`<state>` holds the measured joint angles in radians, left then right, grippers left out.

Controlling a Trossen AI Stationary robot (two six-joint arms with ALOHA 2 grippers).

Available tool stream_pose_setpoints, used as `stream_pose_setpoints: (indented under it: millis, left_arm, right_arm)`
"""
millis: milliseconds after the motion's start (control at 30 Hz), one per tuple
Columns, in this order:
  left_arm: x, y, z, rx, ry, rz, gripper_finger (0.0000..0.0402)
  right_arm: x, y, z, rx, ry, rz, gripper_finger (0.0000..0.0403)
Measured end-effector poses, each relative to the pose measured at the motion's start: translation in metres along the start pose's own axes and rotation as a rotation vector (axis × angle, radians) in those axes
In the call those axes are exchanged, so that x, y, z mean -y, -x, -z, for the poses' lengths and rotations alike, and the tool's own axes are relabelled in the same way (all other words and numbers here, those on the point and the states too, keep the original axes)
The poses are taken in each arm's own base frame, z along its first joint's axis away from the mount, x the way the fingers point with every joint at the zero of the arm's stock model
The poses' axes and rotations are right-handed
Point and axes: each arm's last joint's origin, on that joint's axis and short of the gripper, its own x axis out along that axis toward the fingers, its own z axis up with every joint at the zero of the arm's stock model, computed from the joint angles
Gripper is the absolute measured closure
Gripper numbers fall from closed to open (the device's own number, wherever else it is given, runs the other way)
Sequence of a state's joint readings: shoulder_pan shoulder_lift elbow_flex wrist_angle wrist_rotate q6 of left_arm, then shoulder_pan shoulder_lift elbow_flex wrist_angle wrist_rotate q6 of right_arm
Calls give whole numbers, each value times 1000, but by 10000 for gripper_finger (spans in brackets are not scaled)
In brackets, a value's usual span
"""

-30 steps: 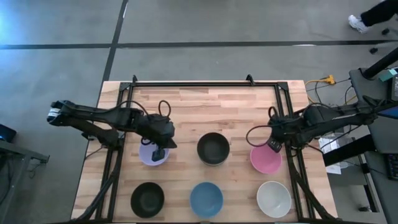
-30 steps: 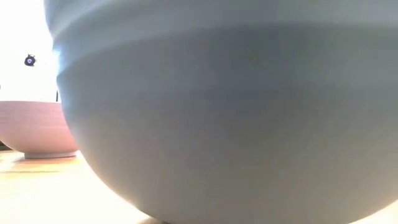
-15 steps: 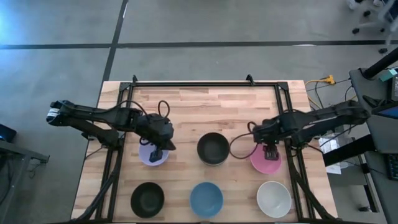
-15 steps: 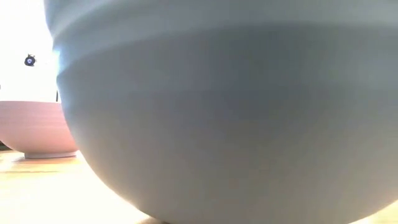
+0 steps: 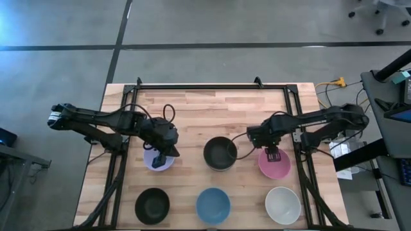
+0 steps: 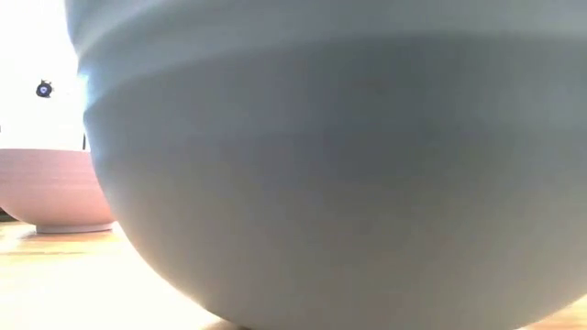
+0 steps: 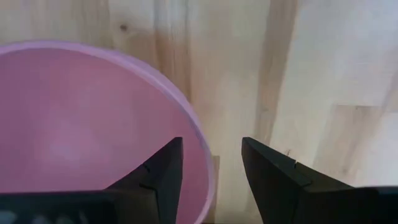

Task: Nest bowls inside each other
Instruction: Stack the pink bowl into the top black bowl

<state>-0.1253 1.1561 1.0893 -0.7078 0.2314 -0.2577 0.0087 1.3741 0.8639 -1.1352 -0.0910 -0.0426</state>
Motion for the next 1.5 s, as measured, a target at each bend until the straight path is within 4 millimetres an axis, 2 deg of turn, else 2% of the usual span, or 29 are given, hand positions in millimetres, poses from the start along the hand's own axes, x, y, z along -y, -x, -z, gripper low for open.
stream_pose_setpoints:
  millis: [167,400,500,733,867,933,1100,1167,1300,1500]
  left_arm:
    - [0,0,0,0,-1,0,401]
    - [0,0,1,-11,2,-2,401]
    - [0,0,2,-15,3,-3,402]
    - [0,0,2,-15,2,-2,402]
    - [0,0,1,-13,0,-2,401]
    - [0,-1,1,-10,-7,-1,402]
    - [-1,-3,0,-12,-8,-3,402]
    - [-1,-5,0,-16,-7,-4,402]
    - [-2,-6,0,-25,3,-6,402]
    - [1,-6,2,-51,7,56,402]
  right_arm:
    - [4,-10,-7,-35,3,-108,285]
    - [3,-15,-10,-56,-51,-200,379]
    - [1,-10,-8,-33,-89,-231,390]
    - [-3,20,10,102,-221,-253,393]
    - [-8,54,21,260,-341,-314,393]
    - [-10,75,19,389,-409,-372,393]
    - [-10,130,1,778,-564,-514,392]
    - [-6,146,-9,862,-644,-524,392]
    - [6,158,-33,819,-713,-501,392]
    - [24,153,-79,613,-674,-505,391]
